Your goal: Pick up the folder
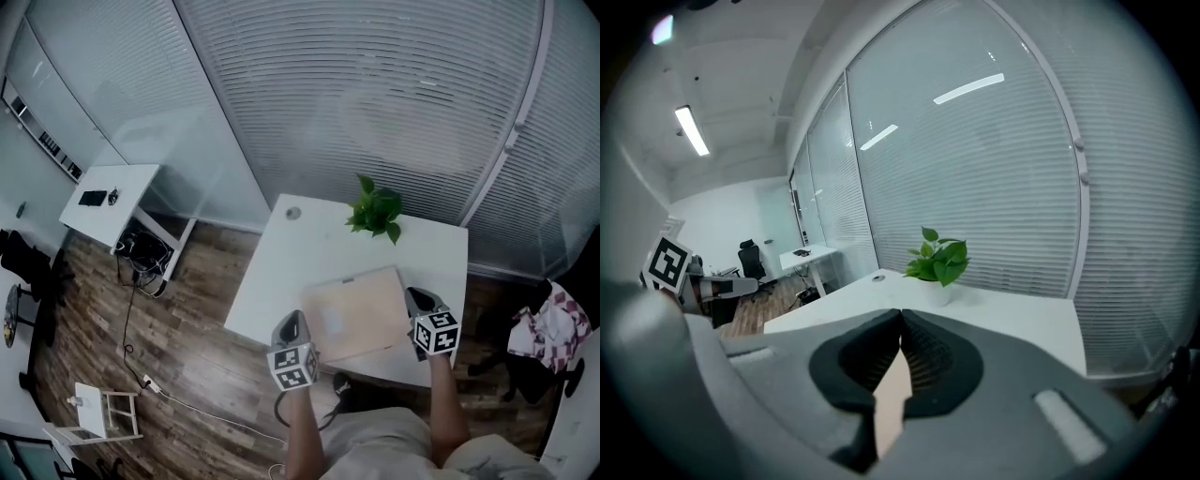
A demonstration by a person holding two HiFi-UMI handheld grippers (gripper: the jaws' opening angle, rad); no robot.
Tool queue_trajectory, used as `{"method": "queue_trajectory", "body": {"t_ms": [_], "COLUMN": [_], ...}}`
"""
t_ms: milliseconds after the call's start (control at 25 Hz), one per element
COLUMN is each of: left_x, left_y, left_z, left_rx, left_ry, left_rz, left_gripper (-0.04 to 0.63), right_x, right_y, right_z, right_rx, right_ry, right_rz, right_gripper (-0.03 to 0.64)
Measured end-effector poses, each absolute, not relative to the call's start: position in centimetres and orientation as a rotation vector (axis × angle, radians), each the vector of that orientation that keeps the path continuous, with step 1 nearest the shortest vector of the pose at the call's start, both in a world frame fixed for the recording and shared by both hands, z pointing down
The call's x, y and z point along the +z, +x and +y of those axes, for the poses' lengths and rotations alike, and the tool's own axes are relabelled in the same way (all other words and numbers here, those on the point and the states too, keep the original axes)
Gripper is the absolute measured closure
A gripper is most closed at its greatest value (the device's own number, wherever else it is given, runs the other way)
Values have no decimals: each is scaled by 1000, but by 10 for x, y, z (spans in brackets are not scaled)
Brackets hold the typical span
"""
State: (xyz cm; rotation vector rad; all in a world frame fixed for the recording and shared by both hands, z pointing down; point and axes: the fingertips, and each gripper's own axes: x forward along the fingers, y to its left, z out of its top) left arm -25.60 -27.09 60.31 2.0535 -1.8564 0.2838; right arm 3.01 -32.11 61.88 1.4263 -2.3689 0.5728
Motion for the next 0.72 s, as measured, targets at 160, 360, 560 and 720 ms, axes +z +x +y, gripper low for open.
{"method": "queue_trajectory", "body": {"t_ms": [160, 360, 560, 720], "left_x": [630, 645, 661, 674], "left_y": [-267, -278, -271, -270], "left_z": [-268, -277, -287, -290], "left_rx": [303, 290, 310, 331], "left_ry": [2028, 2004, 1995, 1972], "left_rz": [-1814, -1806, -1762, -1743], "left_gripper": [588, 588, 588, 586], "right_x": [643, 652, 670, 680], "right_y": [40, 40, 44, 40], "right_z": [-319, -317, -326, -330], "right_rx": [613, 607, 647, 667], "right_ry": [1496, 1504, 1523, 1508], "right_rz": [-2313, -2291, -2251, -2236], "right_gripper": [615, 615, 615, 614]}}
